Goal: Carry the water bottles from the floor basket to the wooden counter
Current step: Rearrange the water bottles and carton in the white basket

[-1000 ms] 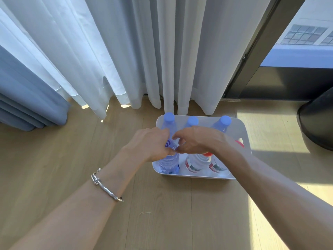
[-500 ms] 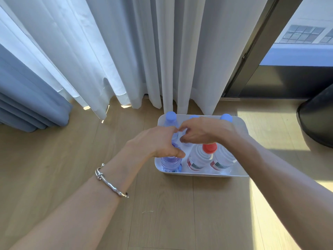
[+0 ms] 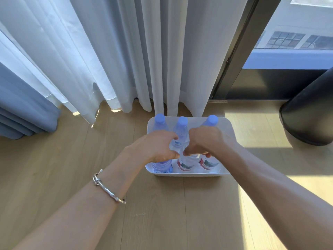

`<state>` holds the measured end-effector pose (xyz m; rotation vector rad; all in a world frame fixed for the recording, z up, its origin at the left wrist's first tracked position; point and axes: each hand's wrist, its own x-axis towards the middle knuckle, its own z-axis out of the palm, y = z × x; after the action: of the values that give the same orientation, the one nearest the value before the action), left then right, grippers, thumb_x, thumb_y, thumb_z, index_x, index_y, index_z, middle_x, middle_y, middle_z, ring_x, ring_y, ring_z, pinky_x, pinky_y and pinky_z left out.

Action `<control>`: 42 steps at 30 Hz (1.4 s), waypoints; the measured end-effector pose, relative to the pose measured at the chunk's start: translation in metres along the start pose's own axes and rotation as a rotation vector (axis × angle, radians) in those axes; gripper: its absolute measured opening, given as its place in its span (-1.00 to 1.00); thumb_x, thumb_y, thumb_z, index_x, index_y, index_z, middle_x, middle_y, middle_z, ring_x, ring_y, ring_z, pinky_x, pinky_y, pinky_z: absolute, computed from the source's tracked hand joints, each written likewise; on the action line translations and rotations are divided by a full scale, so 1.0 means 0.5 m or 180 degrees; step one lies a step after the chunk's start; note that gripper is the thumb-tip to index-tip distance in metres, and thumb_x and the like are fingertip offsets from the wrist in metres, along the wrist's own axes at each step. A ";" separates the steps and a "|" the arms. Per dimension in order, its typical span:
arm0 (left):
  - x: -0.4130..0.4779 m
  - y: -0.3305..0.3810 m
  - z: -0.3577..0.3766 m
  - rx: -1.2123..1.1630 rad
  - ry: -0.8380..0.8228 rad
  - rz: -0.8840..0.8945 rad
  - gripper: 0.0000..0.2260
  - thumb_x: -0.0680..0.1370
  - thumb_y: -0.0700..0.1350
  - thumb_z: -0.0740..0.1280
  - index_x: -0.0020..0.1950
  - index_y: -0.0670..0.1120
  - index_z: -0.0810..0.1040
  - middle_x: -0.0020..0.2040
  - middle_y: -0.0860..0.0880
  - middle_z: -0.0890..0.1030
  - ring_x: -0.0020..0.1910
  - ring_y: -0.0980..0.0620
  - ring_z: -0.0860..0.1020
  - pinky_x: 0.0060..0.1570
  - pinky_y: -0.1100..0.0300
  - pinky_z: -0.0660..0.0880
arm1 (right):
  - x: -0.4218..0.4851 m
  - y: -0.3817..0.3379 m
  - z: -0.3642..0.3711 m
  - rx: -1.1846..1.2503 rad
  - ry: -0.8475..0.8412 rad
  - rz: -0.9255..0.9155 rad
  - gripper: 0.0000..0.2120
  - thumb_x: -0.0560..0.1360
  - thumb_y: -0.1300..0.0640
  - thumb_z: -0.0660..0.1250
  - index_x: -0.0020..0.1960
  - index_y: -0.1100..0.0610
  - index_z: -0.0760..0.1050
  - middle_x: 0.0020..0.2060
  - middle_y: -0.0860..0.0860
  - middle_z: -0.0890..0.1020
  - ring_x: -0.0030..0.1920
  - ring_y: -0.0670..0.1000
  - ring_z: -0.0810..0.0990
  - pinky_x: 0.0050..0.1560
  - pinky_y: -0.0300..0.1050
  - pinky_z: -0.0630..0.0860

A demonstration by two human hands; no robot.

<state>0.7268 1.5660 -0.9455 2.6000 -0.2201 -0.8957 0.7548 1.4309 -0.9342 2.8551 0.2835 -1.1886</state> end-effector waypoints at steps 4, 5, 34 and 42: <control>-0.001 0.013 0.001 -0.0125 -0.0029 -0.0007 -0.54 0.54 0.00 0.32 0.42 0.03 0.33 0.28 0.04 0.48 0.19 0.03 0.45 0.08 0.17 0.36 | -0.002 0.011 0.002 -0.0187 0.0345 -0.0124 -0.74 0.50 -0.01 0.31 -0.23 0.11 0.35 -0.36 -0.03 0.39 -0.19 0.02 0.46 -0.24 -0.16 0.42; 0.001 0.016 0.001 -0.0166 -0.0015 0.0012 -0.54 0.54 -0.01 0.33 0.41 0.02 0.33 0.23 0.03 0.50 0.11 0.04 0.44 0.03 0.19 0.35 | -0.009 0.015 -0.006 -0.0254 0.0426 -0.0141 -0.76 0.49 -0.01 0.31 -0.23 0.10 0.36 -0.37 -0.04 0.40 -0.22 0.02 0.46 -0.26 -0.17 0.40; -0.021 0.063 -0.057 -0.3325 0.1881 0.0472 -0.53 0.29 0.35 0.26 0.00 0.04 0.45 -0.15 0.02 0.67 -0.20 0.10 0.68 -0.20 0.25 0.60 | -0.034 -0.001 -0.079 0.4107 0.1485 -0.1635 -0.46 0.29 -0.54 0.00 0.02 -0.22 0.45 0.12 0.00 0.59 0.14 0.03 0.60 0.02 -0.02 0.56; 0.005 0.055 -0.041 -0.2847 0.2177 0.0255 -0.27 0.36 0.53 0.05 0.41 0.16 0.32 0.14 0.10 0.63 0.19 0.03 0.57 0.22 -0.05 0.47 | -0.002 -0.047 -0.024 0.5467 0.1509 -0.1613 -0.39 0.44 -0.40 0.12 0.26 0.03 0.43 0.05 0.13 0.66 0.05 0.10 0.67 0.12 0.10 0.57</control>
<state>0.7407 1.5463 -0.9212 1.8652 0.2223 0.0105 0.7581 1.4549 -0.9243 4.8254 -0.1863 -0.8771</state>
